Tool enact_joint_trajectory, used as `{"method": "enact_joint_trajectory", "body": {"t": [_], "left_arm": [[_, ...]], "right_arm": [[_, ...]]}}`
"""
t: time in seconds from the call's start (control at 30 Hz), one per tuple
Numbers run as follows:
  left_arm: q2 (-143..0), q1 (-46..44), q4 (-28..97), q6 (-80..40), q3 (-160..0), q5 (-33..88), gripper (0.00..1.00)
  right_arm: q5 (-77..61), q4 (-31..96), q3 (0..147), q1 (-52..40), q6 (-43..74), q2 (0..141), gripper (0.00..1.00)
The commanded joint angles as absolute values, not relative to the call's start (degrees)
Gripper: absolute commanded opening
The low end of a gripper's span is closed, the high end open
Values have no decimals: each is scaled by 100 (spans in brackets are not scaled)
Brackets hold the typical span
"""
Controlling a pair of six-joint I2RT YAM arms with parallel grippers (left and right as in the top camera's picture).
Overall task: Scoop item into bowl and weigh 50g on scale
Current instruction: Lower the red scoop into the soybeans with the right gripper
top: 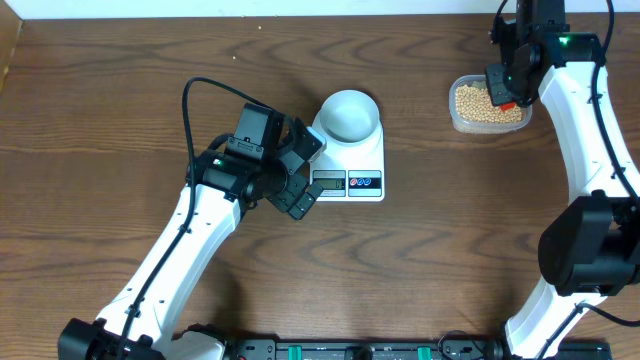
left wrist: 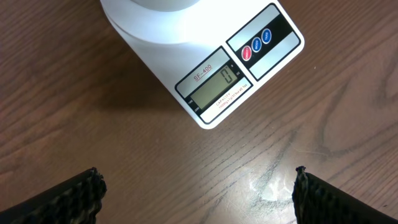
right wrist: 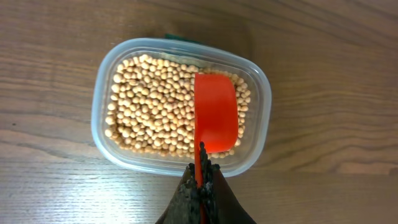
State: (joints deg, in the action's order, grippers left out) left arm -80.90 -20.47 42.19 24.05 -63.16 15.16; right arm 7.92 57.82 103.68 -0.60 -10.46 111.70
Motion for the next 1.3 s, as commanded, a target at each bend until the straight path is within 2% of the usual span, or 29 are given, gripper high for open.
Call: {"method": "enact_joint_trajectory", "body": {"t": [0.0,0.53,1.27], "left_arm": [[-8036,-2049,4241,2458,-6484,1605,98],[-8036,-2047,4241,2458,-6484,1605,98],[-8036,-2049,4241,2458,-6484,1603,98]], "right_arm": [[1007,5784,10447,-32,-899,11113,1],[987,5902,10429,-30,-773,11550,1],[-1581,5940,10420,454,-836,11983,1]]}}
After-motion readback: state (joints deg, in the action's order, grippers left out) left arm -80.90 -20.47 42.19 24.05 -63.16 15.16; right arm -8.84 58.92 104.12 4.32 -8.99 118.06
